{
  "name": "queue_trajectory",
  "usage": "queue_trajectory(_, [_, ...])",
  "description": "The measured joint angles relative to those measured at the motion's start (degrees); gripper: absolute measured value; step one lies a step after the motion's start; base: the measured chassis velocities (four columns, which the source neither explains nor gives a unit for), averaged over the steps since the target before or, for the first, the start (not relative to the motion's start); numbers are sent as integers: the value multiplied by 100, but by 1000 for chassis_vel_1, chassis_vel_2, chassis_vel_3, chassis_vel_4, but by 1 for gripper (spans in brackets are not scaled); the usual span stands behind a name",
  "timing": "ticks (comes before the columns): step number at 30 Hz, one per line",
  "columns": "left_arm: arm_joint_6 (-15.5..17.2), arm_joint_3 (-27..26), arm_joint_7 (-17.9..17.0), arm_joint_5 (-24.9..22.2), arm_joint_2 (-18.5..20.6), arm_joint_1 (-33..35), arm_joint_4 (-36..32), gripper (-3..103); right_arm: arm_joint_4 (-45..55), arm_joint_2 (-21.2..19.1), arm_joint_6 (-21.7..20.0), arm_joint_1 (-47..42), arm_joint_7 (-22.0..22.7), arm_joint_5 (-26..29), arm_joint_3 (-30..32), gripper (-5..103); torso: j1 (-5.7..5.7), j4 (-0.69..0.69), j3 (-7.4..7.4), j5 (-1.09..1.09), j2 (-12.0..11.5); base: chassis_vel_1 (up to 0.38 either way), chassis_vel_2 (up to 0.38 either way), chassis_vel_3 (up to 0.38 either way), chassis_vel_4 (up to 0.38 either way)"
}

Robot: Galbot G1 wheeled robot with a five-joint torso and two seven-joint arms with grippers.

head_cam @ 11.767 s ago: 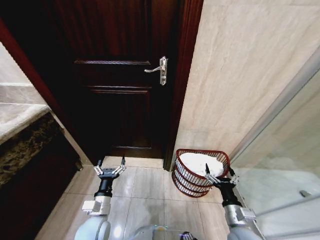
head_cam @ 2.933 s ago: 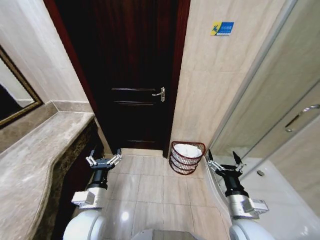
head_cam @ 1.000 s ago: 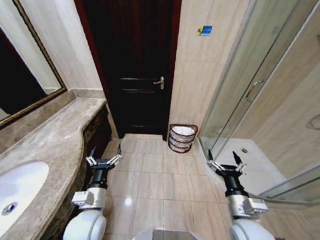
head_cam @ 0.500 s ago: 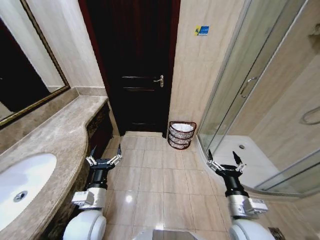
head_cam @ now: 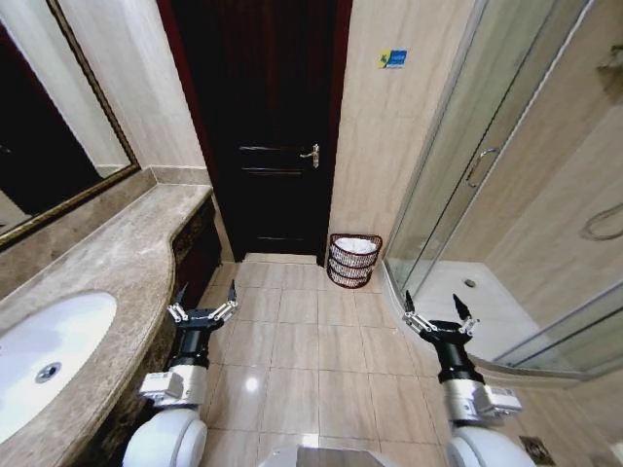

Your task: Discard the used towel into the hamper.

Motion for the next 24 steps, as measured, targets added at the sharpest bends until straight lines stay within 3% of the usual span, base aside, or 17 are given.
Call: queue_trajectory(24, [0, 0, 0, 0, 0, 0, 0, 100, 0, 0, 0, 0, 0, 0, 0, 100, -1, 0, 0, 0, 0, 0, 0, 0, 0])
